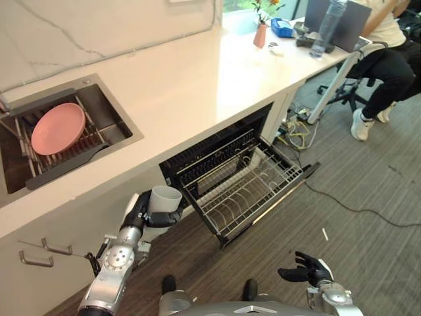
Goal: Place the dishes in the dishwasher.
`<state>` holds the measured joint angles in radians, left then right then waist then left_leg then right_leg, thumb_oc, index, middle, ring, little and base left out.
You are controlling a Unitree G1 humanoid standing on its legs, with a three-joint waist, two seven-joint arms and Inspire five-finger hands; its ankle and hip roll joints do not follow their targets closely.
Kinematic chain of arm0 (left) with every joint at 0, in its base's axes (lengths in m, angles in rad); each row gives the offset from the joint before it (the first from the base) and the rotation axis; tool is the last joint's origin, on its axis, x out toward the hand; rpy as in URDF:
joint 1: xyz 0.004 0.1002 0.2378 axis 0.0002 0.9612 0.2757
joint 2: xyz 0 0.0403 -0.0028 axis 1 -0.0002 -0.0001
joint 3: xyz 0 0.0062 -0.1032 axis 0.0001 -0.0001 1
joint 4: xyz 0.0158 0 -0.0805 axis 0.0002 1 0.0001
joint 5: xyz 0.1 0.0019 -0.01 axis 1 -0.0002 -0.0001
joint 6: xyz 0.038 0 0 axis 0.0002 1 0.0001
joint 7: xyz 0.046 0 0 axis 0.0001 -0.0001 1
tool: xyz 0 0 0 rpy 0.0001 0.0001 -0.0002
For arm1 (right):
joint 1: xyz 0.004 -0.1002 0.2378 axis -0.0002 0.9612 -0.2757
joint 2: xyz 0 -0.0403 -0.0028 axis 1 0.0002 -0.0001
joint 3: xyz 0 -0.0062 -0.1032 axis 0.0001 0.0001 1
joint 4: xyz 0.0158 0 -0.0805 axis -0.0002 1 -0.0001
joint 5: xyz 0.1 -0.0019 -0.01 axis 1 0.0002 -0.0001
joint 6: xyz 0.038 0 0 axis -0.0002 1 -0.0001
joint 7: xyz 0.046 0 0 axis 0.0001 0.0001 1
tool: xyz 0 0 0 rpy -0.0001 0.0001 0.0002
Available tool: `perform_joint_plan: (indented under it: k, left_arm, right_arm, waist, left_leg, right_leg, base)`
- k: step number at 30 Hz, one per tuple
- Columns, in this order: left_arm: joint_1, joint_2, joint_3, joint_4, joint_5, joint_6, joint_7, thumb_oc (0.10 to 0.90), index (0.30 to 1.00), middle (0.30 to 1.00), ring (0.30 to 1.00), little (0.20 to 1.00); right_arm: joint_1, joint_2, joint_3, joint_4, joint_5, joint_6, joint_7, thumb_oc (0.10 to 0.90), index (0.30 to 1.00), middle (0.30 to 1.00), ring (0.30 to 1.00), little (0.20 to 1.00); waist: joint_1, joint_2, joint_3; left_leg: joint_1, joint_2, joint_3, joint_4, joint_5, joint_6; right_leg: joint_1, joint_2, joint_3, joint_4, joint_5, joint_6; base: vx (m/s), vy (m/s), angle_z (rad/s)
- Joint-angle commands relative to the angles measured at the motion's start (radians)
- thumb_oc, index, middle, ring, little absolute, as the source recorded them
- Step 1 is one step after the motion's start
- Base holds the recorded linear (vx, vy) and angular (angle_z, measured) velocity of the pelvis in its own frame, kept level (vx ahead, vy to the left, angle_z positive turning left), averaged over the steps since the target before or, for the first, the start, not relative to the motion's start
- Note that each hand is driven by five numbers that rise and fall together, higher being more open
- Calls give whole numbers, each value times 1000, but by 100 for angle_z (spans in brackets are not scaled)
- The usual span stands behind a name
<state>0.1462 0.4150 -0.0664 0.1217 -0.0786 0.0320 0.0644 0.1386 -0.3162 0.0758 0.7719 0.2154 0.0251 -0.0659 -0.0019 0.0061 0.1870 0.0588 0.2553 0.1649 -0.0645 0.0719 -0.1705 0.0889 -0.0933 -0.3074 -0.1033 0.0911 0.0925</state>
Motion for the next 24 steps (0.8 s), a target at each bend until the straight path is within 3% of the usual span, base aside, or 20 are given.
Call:
perform_joint_plan:
  k: [1,5,9,13,15,18,24]
  left_arm:
    - [-148,71,8,-76,-5,-102,16,400,300,300,300,300]
    - [-224,78,-12,-56,1,-95,20,400,300,300,300,300]
    - [-273,74,-35,-37,8,-111,25,400,300,300,300,300]
    - [-352,70,-96,-26,17,-121,38,400,300,300,300,300]
    - [-401,62,-136,-13,15,-124,49,400,300,300,300,300]
    - [-467,39,-179,-7,35,-123,83,400,300,300,300,300]
    - [-668,-9,-319,112,156,-116,200,400,300,300,300,300]
  right_arm:
    - [-49,-40,-96,-106,90,-64,-6,800,900,900,900,900]
    - [-5,-53,-270,-301,148,-104,-92,800,900,900,900,900]
    - [27,-25,-361,-540,173,-167,-132,800,900,900,900,900]
    - [-27,-25,-281,-700,208,-200,-94,800,900,900,900,900]
    - [-64,-4,-195,-752,304,-214,-55,800,900,900,900,900]
    - [-92,6,-19,-819,425,-193,39,800,900,900,900,900]
    - [-139,27,149,-817,598,-175,65,800,900,900,900,900]
  waist:
    - [7,6,8]
    - [-58,15,-3]
    - [-96,24,-19]
    - [-107,22,-29]
    - [-98,19,-30]
    - [-77,10,-37]
    - [-75,-4,-49]
  left_leg:
    - [-43,-27,-9,109,-57,39]
    - [-3,-27,21,77,-62,40]
    - [44,-33,67,24,-62,45]
    - [64,-40,107,-17,-53,46]
    - [54,-39,117,-23,-46,44]
    - [42,-33,127,-23,-48,36]
    - [41,-38,112,-23,-44,33]
  right_leg:
    - [3,-103,-19,102,-117,77]
    - [8,-97,10,97,-116,81]
    - [2,-96,46,68,-93,95]
    - [-7,-99,65,34,-58,107]
    - [-17,-101,60,22,-43,111]
    - [-35,-106,44,16,-40,118]
    - [-19,-111,24,16,-36,121]
  base:
    - [98,18,-25]
    - [78,53,-16]
    - [65,78,-30]
    - [10,34,-31]
    - [-58,0,-16]
    - [-52,-13,-7]
    - [-21,-2,7]
